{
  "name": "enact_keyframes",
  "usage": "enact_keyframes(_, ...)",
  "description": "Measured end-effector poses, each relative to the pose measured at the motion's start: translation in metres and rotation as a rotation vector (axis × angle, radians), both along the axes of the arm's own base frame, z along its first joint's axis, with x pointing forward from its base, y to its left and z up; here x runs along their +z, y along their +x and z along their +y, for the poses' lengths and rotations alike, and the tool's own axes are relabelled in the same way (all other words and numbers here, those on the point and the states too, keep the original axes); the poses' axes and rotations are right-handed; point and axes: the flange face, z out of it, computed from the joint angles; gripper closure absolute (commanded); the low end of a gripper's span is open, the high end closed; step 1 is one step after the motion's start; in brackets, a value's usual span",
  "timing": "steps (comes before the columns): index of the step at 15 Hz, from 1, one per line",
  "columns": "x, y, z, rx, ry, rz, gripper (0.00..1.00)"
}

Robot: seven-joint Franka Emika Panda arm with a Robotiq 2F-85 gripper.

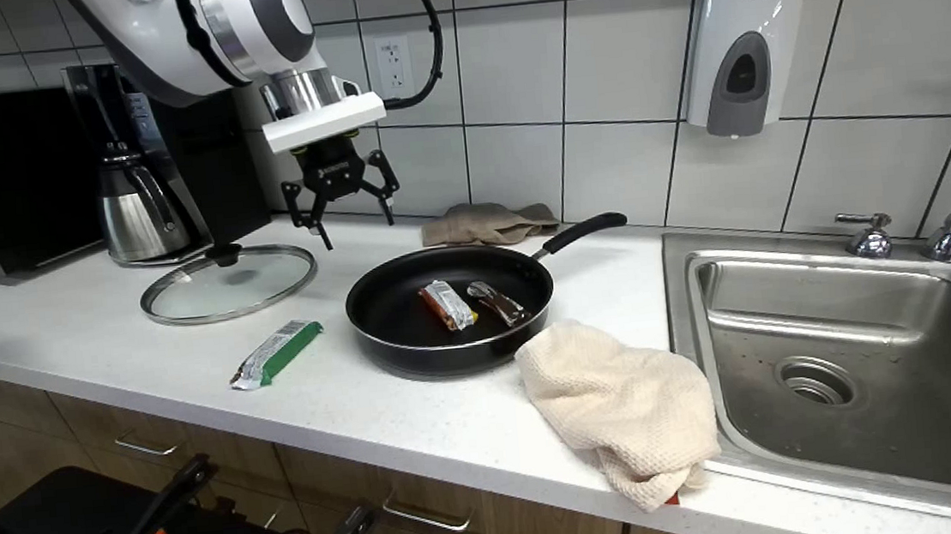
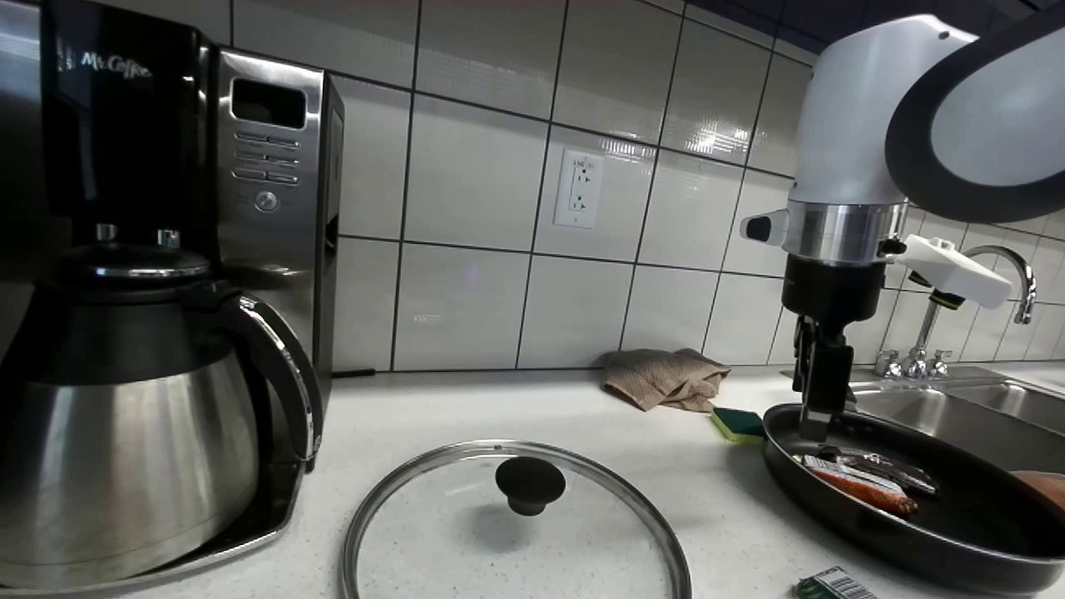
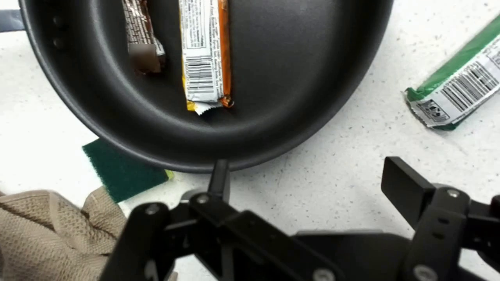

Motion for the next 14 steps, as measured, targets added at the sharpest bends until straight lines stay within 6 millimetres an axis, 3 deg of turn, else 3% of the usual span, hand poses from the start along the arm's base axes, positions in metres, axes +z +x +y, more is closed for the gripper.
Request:
enact_keyframes(9, -0.014, -0.044, 0.048, -0.058, 0.03, -0.078, 0.0)
enact_keyframes(14, -0.025, -0.064, 0.059, -0.208, -0.001, -0.054, 0.0)
